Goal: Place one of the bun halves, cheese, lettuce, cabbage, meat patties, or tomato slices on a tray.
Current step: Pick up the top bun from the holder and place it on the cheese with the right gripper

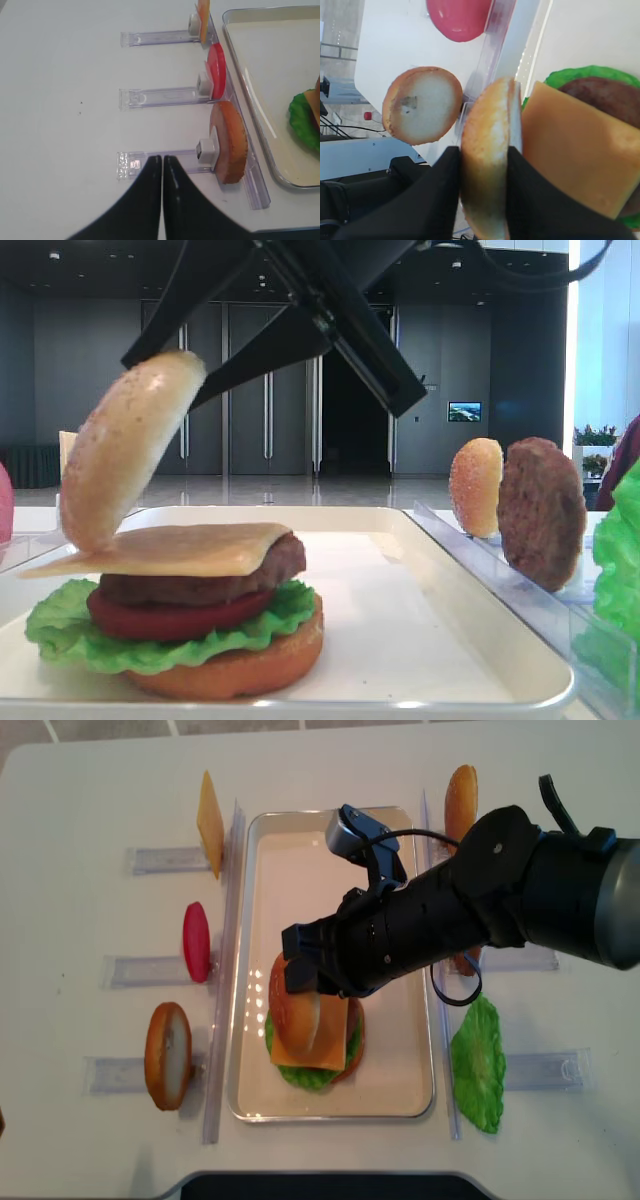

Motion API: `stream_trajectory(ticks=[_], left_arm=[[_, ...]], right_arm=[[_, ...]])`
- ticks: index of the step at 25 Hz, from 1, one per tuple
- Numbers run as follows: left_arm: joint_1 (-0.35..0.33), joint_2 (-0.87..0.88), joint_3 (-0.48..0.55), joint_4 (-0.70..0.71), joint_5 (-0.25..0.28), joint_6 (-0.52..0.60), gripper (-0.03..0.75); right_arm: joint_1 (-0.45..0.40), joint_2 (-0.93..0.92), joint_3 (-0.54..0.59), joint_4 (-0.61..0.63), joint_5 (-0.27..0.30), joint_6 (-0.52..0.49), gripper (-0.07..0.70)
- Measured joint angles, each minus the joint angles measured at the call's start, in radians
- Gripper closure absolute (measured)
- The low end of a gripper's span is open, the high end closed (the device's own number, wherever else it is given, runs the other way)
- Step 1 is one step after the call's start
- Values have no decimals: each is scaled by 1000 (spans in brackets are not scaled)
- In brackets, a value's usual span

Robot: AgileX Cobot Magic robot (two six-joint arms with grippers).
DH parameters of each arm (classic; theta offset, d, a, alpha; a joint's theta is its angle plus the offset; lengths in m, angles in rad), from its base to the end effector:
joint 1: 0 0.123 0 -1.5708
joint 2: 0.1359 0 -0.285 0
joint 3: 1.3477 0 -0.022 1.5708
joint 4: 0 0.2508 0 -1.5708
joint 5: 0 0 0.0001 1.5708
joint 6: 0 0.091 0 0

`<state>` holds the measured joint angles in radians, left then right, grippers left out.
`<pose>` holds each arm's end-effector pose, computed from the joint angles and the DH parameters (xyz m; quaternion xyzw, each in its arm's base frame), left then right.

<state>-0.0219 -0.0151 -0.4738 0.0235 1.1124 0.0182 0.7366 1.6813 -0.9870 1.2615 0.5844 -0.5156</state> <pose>-0.0064 0.0021 0.2659 0.0167 0.8690 0.0108 0.4945 0.2209 0.2650 0.2185 -0.1230 0.8898 0.4265 0.1059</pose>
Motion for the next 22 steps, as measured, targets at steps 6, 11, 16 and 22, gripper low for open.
stream_trajectory(ticks=[6,11,16,22], left_arm=[[0,0,0,0,0,0,722],[0,0,0,0,0,0,722],[0,0,0,0,0,0,722],[0,0,0,0,0,0,722]], right_arm=[[0,15,0,16,4,-15,412],[0,15,0,11,4,-17,412],[-7,15,0,10,8,-17,405],[-19,15,0,9,15,-17,384]])
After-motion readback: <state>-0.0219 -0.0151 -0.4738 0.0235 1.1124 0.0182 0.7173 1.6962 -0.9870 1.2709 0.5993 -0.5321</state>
